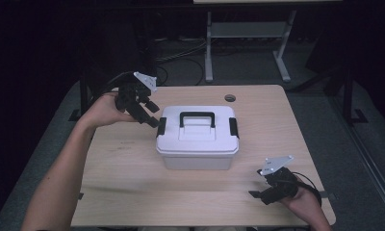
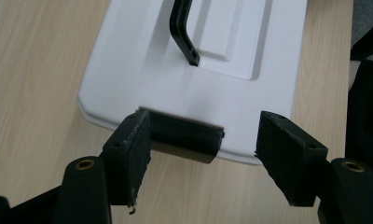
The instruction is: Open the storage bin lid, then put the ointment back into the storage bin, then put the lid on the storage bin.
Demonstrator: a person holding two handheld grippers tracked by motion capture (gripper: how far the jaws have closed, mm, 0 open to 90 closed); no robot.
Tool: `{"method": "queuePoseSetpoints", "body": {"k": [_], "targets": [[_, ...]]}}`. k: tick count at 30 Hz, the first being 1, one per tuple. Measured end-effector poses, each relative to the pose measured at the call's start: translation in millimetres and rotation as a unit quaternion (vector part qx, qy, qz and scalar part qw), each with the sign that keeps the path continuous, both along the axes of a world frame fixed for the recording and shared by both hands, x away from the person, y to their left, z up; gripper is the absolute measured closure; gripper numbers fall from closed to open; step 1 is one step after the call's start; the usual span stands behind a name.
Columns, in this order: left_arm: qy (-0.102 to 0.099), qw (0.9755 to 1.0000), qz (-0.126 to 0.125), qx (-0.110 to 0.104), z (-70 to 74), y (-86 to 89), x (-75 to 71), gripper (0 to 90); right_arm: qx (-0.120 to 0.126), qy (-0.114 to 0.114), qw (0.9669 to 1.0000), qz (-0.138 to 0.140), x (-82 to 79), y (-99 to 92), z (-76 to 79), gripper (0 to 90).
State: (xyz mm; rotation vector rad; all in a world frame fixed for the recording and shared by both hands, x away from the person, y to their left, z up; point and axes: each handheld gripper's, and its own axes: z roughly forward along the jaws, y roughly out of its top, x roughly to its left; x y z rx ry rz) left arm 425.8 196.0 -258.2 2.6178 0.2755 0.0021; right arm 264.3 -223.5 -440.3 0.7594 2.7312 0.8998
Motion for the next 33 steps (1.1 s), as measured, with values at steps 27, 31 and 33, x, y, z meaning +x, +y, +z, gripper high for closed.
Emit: {"method": "queuePoseSetpoints", "body": {"k": [27,31,33], "targets": [[0.010,0.9998,0.016,-0.004,-9.8,22.4,-8.2,34.2,-0.002,0.002,1.0000,0.004,1.3,3.4,-1.8,20.7],[0.012,0.9996,0.021,-0.012,-13.2,26.1,-9.1,34.4,-0.003,0.004,1.0000,0.003,1.6,3.6,-2.1,20.7],[0.017,0.9995,0.024,-0.009,-16.9,28.2,-10.1,34.4,-0.003,0.004,1.0000,0.002,1.5,3.6,-1.8,20.7]]}}
